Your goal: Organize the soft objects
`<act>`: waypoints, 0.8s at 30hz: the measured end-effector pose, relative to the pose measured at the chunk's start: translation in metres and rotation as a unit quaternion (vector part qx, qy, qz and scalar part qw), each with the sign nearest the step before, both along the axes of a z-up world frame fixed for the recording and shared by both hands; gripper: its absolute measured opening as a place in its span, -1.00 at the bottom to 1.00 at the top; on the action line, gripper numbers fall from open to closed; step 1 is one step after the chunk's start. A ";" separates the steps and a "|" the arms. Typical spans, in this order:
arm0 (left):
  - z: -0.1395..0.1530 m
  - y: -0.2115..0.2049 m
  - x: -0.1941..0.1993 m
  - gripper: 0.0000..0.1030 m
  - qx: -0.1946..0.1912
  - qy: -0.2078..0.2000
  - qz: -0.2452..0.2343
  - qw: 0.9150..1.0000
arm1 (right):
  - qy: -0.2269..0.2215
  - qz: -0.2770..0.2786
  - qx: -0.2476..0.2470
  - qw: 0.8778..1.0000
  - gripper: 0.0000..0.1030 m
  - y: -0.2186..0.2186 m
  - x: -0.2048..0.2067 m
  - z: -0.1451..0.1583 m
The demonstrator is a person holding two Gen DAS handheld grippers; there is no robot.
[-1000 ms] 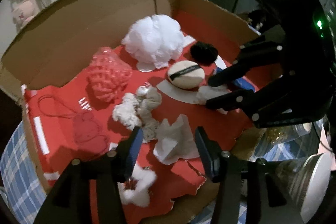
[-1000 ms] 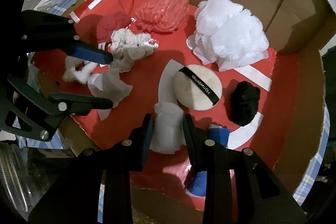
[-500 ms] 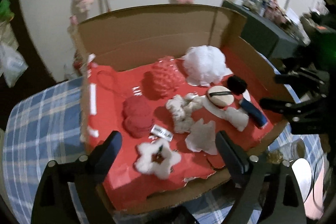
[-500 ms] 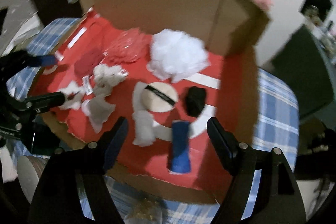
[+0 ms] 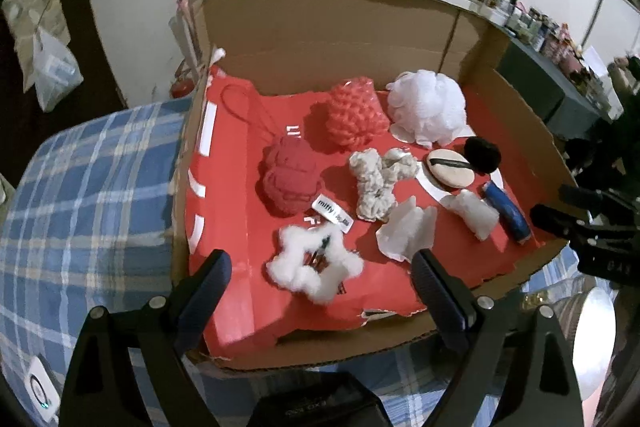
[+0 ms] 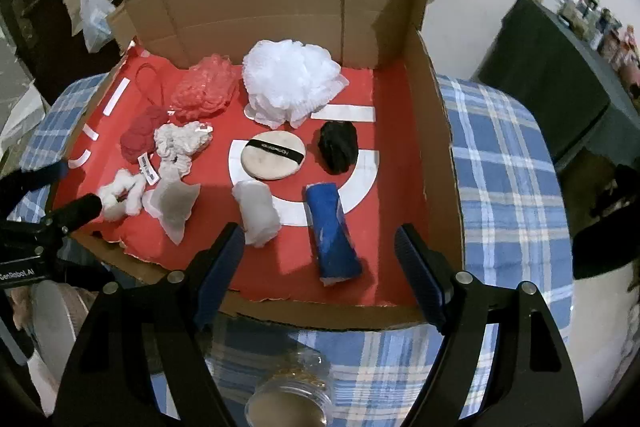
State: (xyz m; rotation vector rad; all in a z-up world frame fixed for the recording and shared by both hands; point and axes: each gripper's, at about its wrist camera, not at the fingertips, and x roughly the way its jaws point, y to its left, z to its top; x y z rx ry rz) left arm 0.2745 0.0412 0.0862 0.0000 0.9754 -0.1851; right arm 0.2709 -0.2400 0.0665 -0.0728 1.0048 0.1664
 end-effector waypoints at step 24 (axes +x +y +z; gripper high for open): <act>-0.014 -0.005 0.001 0.81 0.020 -0.008 0.014 1.000 | -0.008 -0.007 -0.012 1.000 0.50 0.005 -0.001 -0.020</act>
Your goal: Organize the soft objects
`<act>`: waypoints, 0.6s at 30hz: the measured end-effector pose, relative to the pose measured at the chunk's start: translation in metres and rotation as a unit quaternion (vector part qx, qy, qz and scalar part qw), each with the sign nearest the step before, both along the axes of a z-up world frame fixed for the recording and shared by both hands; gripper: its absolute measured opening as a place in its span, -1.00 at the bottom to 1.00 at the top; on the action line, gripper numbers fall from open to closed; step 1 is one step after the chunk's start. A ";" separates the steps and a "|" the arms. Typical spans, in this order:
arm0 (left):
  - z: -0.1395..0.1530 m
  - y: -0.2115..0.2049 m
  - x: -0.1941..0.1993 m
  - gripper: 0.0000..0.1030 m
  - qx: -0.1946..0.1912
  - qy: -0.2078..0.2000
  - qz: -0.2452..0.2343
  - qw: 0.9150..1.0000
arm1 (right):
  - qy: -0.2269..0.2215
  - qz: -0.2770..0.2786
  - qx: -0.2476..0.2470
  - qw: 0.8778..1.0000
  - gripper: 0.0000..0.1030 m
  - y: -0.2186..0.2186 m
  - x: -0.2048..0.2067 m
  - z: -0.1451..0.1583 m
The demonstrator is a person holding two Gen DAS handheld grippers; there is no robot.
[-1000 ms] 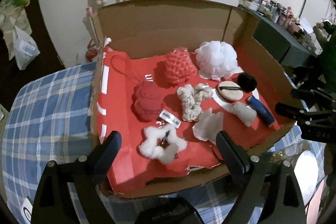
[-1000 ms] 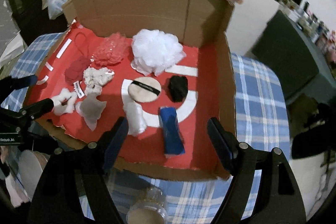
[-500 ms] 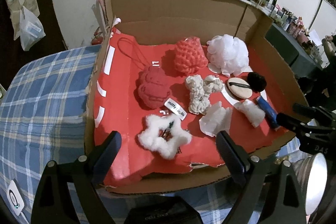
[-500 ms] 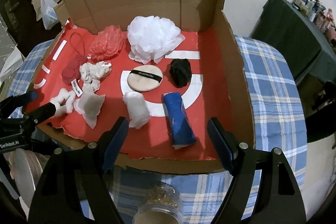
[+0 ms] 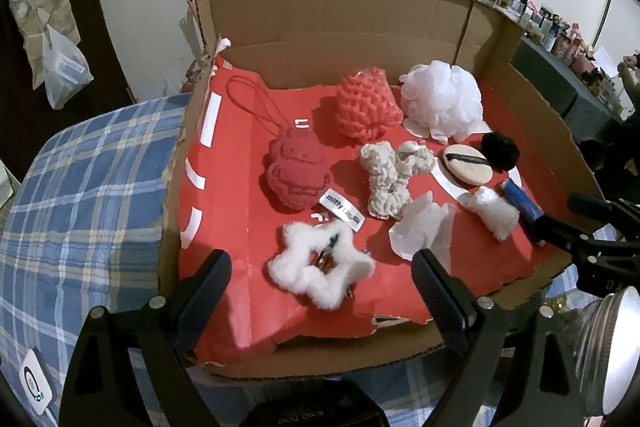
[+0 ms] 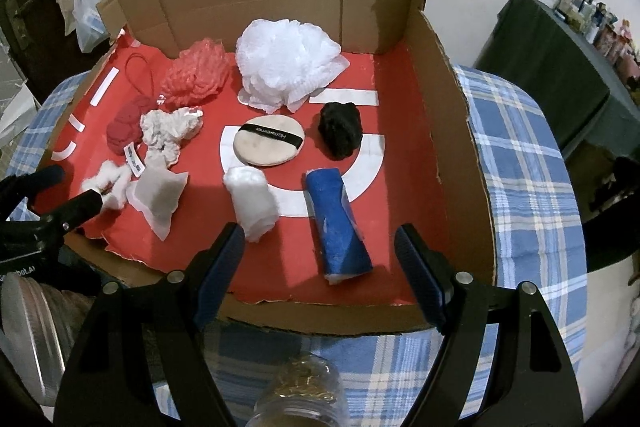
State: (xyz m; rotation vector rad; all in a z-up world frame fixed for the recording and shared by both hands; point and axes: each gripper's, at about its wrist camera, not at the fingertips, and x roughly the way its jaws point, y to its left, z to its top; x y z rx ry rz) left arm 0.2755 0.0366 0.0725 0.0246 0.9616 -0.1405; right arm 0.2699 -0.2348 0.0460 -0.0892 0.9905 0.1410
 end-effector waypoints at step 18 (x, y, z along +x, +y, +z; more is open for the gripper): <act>-0.001 0.002 0.002 0.81 -0.004 0.003 0.003 1.000 | -0.006 -0.007 -0.005 1.000 0.50 -0.002 -0.002 0.000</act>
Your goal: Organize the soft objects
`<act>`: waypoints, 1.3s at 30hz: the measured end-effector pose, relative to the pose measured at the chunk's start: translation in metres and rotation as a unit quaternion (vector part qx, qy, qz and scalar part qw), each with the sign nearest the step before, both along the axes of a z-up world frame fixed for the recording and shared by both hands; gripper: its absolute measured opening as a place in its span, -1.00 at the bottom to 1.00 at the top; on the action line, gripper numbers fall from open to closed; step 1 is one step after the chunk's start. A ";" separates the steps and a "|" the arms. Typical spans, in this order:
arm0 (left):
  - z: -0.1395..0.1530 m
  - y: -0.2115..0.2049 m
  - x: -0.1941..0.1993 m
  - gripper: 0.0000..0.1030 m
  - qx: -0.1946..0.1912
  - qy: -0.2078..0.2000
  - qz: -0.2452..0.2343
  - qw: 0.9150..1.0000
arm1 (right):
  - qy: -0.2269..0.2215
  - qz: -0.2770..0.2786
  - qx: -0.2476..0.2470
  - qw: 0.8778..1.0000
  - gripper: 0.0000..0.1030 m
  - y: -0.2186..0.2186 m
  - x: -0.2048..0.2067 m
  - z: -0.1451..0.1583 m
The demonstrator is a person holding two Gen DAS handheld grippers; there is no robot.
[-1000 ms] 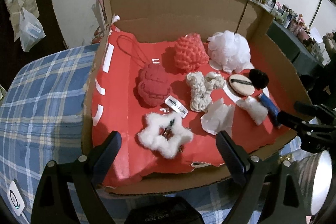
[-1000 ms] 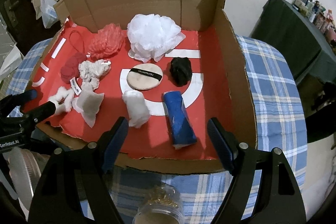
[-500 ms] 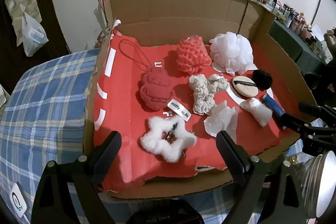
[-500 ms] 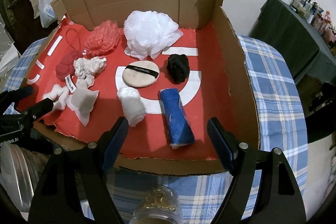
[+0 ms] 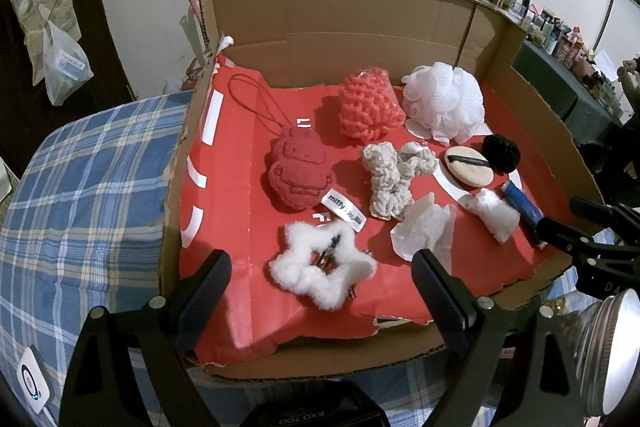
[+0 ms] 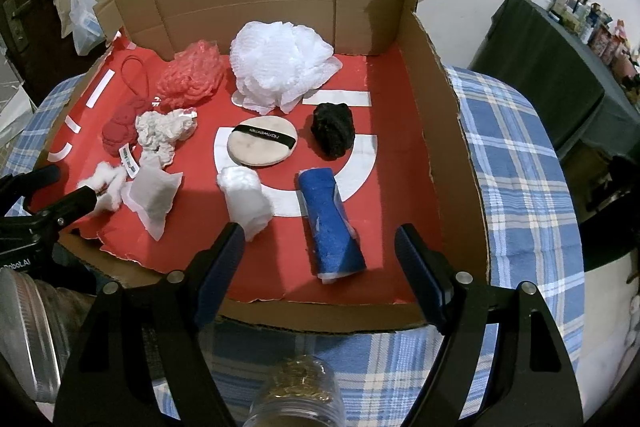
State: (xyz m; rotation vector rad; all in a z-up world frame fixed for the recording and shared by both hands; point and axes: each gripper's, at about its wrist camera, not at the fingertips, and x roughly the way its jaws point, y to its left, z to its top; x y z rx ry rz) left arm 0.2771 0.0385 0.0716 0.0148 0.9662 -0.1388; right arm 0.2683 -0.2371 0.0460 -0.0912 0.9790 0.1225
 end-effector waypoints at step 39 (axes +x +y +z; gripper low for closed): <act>0.000 0.001 0.001 0.81 0.002 -0.001 0.002 1.000 | -0.008 -0.003 -0.003 1.000 0.50 -0.002 -0.001 0.002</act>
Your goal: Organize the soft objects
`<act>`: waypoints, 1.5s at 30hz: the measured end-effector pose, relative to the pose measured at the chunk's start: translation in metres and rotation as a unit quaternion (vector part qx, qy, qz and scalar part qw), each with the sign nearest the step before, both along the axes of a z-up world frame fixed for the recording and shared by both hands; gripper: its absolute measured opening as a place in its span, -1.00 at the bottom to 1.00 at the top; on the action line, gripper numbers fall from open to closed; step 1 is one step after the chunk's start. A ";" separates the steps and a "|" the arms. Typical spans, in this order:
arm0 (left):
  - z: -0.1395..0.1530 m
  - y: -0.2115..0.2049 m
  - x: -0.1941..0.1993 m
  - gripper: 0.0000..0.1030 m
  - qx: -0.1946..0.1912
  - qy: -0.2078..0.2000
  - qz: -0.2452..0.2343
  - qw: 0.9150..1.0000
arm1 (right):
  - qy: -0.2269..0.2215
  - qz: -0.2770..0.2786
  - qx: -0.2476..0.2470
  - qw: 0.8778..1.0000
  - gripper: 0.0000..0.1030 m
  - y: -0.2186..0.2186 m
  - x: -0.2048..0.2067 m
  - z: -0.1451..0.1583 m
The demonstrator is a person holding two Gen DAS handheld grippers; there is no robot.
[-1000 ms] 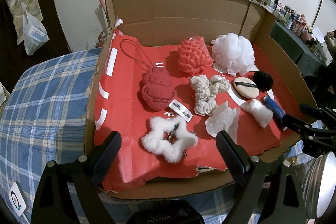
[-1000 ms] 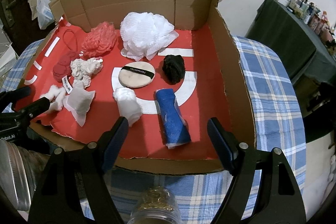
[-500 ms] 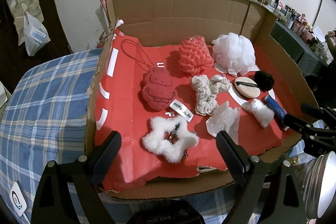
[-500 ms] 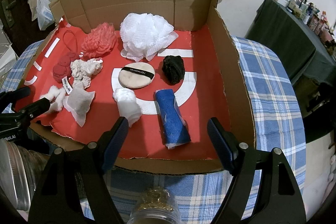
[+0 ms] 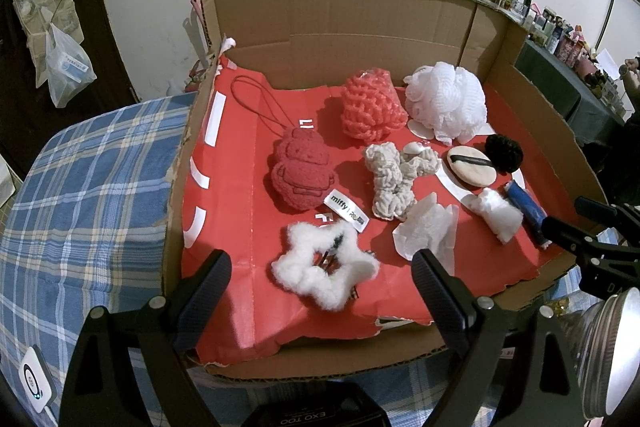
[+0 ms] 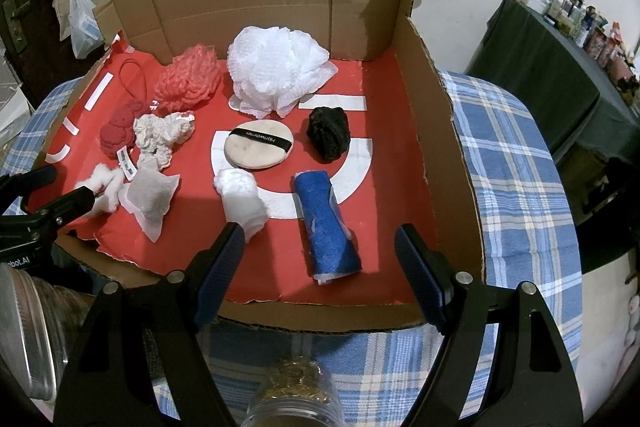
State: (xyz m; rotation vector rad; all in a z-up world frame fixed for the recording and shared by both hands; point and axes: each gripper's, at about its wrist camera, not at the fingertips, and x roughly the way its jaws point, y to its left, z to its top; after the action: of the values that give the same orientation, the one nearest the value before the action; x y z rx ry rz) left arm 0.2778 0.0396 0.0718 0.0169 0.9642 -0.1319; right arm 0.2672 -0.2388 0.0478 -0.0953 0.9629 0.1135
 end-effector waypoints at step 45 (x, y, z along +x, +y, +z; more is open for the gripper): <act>0.101 0.002 -0.162 1.00 -0.022 -0.179 -0.001 0.984 | -0.141 0.007 0.011 0.990 0.74 -0.015 -0.122 0.091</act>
State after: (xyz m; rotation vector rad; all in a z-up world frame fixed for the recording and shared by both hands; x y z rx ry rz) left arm 0.1162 0.0420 0.1731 0.0014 0.6020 -0.1461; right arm 0.1448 -0.2538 0.1384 -0.0952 0.6778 0.1206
